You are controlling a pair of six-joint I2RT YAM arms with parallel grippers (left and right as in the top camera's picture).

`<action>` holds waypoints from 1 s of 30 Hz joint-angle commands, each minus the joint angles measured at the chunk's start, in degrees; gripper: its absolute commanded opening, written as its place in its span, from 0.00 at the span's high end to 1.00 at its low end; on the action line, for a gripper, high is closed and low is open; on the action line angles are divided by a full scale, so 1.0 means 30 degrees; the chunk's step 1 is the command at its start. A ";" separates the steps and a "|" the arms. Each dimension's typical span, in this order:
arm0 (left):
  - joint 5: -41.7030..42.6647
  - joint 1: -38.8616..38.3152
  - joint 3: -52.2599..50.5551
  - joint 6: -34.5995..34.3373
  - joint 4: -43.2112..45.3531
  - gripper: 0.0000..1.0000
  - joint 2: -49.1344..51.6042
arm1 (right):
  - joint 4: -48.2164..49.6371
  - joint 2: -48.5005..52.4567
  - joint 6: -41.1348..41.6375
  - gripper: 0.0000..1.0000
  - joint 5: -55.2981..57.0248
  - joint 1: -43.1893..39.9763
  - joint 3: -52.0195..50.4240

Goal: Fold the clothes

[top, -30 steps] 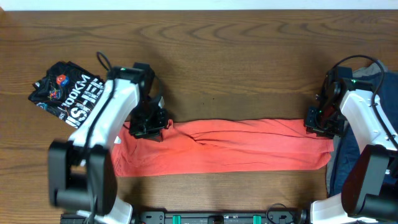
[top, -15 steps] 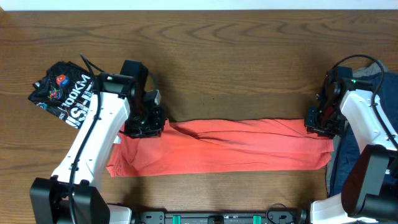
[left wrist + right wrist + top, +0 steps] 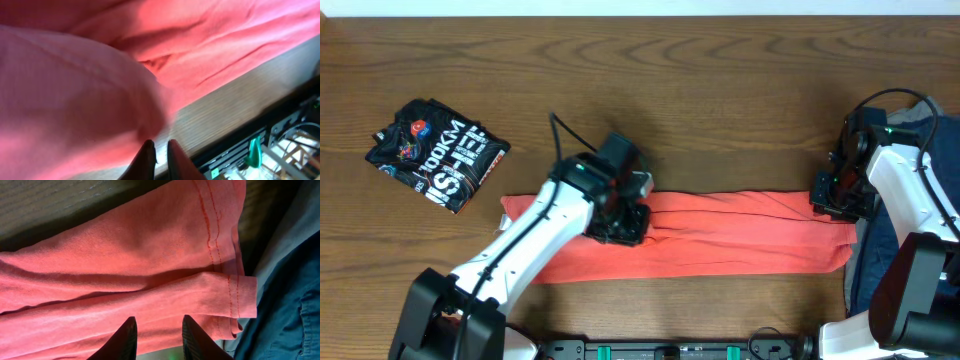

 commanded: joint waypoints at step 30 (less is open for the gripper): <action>-0.8408 0.3541 -0.1035 -0.4626 -0.1967 0.43 0.0000 | 0.1035 0.0291 -0.2543 0.28 0.0124 -0.1967 -0.0976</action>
